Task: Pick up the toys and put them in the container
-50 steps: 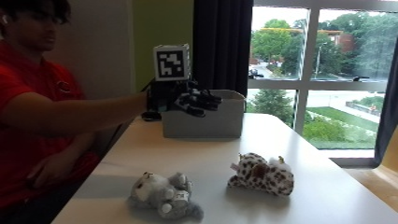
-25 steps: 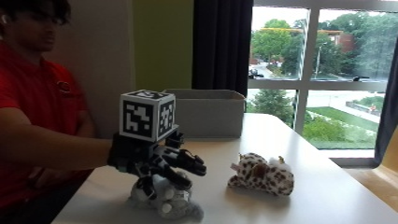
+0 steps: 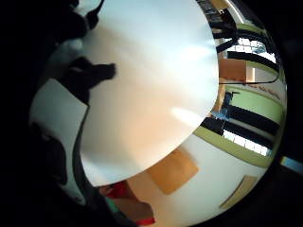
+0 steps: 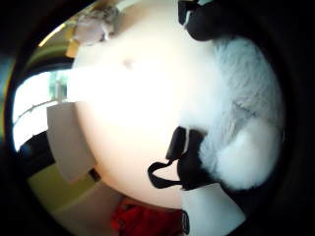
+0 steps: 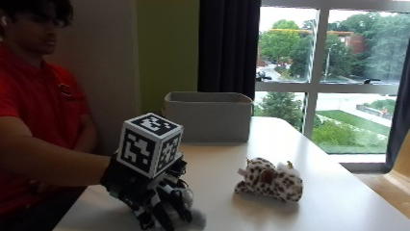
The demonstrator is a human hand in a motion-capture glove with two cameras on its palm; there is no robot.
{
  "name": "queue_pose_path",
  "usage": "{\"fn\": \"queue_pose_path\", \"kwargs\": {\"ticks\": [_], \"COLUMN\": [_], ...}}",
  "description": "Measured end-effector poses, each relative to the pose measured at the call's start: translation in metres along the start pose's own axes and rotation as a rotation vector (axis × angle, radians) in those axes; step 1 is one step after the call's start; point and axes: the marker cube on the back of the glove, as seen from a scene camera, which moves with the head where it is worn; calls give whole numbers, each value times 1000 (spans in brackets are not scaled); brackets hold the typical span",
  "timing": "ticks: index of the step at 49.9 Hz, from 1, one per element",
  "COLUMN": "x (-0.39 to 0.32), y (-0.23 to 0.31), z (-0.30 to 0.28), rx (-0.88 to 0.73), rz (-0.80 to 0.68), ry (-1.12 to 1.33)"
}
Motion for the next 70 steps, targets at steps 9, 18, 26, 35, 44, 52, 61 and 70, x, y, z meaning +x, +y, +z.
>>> {"fn": "queue_pose_path", "kwargs": {"ticks": [9, 18, 26, 35, 44, 52, 61, 70], "x": [-2, -9, -15, -45, -113, -197, -314, -408], "y": [0, -5, -5, 6, 28, 52, 90, 124], "z": [-1, -2, -13, -49, -120, -175, -211, -234], "rx": [80, 296, 318, 363, 459, 510, 528, 552], "rz": [16, 13, -4, -61, -185, -332, -543, -694], "ry": [-1, 56, 19, -21, -52, -68, -123, -127]}}
